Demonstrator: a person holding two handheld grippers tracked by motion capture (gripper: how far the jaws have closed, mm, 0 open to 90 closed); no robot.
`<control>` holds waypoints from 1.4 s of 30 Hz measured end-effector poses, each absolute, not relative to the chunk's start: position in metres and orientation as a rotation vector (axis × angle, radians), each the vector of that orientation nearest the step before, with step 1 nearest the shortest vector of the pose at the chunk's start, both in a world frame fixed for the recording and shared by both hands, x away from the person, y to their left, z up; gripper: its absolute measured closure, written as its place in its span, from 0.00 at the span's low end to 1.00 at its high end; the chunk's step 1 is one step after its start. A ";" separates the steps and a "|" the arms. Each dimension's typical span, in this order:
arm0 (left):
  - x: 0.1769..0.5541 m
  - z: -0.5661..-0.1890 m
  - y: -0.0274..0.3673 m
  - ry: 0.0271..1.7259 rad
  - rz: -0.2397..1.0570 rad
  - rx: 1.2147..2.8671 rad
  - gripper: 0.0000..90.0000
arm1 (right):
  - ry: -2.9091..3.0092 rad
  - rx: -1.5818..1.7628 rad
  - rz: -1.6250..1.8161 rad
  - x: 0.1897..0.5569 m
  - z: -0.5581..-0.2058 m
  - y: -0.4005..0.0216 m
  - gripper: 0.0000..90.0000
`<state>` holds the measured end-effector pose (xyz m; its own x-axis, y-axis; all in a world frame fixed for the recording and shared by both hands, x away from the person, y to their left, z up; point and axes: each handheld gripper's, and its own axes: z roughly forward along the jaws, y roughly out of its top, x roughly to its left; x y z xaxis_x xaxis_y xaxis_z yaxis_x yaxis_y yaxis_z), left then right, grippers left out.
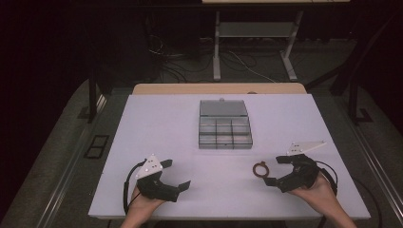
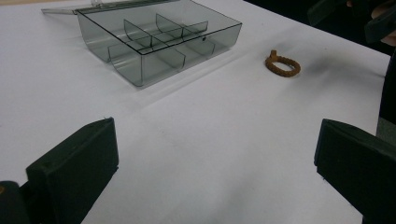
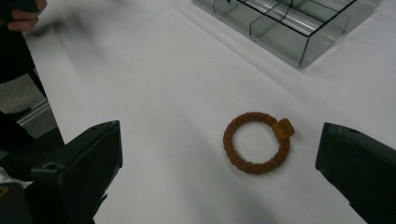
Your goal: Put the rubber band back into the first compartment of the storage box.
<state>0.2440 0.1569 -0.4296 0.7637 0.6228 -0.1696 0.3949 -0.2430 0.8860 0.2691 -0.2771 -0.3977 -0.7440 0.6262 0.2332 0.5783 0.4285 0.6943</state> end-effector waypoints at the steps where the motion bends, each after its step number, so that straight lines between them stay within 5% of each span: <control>1: 0.244 -0.430 0.157 0.781 0.261 1.868 0.00 | 2.610 1.092 1.229 0.271 -0.397 -0.276 0.01; 42: 0.244 -0.430 0.156 0.777 0.261 1.869 0.00 | 2.894 0.886 0.901 0.305 -0.414 -0.233 0.01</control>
